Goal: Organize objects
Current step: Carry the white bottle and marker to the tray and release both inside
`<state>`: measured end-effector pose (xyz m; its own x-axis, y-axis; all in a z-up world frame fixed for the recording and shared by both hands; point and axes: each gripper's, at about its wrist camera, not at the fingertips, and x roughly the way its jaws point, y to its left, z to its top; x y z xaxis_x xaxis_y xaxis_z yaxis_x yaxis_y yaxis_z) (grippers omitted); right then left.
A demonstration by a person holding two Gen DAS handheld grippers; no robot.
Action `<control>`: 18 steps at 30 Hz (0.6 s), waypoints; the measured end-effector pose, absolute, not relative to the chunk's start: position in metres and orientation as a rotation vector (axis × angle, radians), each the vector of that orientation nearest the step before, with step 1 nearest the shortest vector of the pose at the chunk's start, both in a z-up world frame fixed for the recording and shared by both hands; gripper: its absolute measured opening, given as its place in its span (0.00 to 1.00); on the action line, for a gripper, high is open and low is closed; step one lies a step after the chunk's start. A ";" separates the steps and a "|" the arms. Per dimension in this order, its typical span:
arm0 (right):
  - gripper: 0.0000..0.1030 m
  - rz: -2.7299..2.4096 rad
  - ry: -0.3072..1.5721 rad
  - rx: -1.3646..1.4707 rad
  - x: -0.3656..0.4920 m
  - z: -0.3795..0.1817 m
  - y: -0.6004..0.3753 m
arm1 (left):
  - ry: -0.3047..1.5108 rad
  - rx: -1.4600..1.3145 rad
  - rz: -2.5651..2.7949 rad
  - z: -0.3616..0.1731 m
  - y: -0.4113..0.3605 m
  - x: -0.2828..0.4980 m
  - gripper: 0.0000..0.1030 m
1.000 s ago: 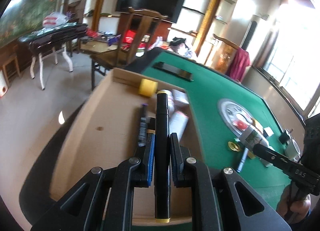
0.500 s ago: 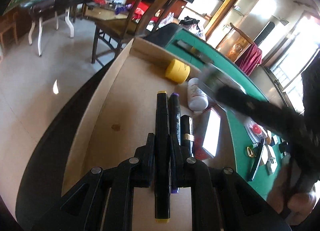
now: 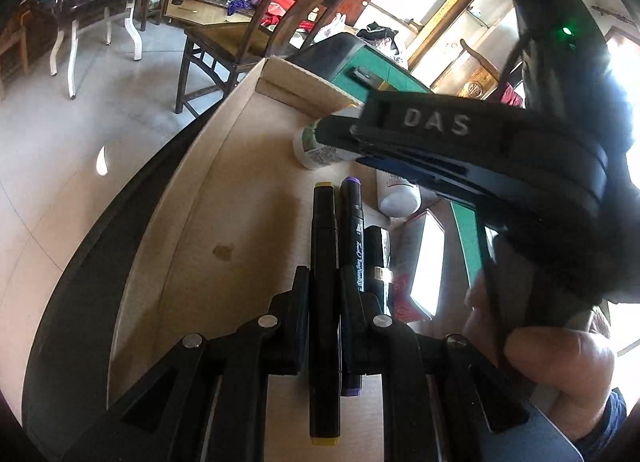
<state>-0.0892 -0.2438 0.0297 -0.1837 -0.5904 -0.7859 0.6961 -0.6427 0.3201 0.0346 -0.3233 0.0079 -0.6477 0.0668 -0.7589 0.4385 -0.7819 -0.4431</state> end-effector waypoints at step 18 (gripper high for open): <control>0.31 -1.847 0.433 1.258 -0.070 0.052 -0.257 | 0.935 1.187 -2.510 0.007 -0.328 0.034 0.12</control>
<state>-0.0704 -0.2571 0.0525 -0.1452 -0.4445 -0.8839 0.7911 -0.5888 0.1661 0.0345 -0.3276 0.0066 -0.6530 0.0753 -0.7536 0.4362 -0.7761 -0.4554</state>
